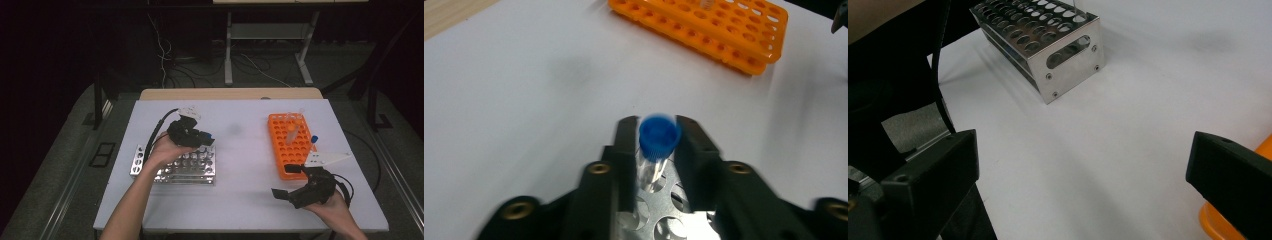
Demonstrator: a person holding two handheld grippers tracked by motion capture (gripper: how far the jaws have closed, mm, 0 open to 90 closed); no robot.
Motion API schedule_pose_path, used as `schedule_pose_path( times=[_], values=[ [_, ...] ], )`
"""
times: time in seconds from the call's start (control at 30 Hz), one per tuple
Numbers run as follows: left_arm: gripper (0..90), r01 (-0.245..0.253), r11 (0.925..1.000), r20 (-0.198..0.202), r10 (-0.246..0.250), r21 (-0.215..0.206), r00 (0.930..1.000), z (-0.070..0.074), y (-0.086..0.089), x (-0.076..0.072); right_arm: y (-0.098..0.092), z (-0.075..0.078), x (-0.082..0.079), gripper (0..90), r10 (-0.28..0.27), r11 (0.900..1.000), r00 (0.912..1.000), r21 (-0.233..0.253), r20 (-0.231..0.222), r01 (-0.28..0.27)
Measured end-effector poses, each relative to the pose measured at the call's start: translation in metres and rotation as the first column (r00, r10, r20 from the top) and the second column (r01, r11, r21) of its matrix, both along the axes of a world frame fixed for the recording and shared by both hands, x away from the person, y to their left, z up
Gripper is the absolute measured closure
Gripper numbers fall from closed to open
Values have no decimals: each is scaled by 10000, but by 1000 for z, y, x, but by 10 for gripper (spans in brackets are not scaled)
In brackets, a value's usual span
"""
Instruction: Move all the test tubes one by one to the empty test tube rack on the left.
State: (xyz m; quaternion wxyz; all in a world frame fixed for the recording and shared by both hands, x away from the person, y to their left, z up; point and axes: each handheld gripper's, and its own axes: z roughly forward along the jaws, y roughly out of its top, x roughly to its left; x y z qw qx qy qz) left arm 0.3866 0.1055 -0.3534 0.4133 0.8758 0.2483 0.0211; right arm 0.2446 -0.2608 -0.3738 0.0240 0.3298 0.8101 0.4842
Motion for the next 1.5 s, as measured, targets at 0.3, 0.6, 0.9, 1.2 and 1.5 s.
schedule_pose_path(
  times=[0.3, 0.6, 0.9, 1.2, 1.5],
  values=[
    [442, -392, 9986, -120, 388, -351, 9992, 9, 7, -3, -2, 1, 0, 2, -5, 10000, 10000, -18, -12, 5],
    [233, -797, 9955, -45, 796, -518, 9968, 20, 15, -14, -4, 3, 0, 2, -62, 9999, 10000, -104, -48, 61],
    [0, -1287, 9906, 179, 1297, -465, 9914, 27, 22, -31, -13, 10, 2, 2, -193, 9993, 9998, -329, -45, 191],
    [0, -1345, 9890, 406, 1371, -617, 9897, 29, 29, -51, -28, 18, 7, 2, -558, 9967, 9984, -590, -113, 550],
    [0, -1520, 9849, 656, 1577, -833, 9853, 25, 36, -69, -45, 26, 12, 2, -870, 9932, 9961, -789, -140, 856]
  ],
)
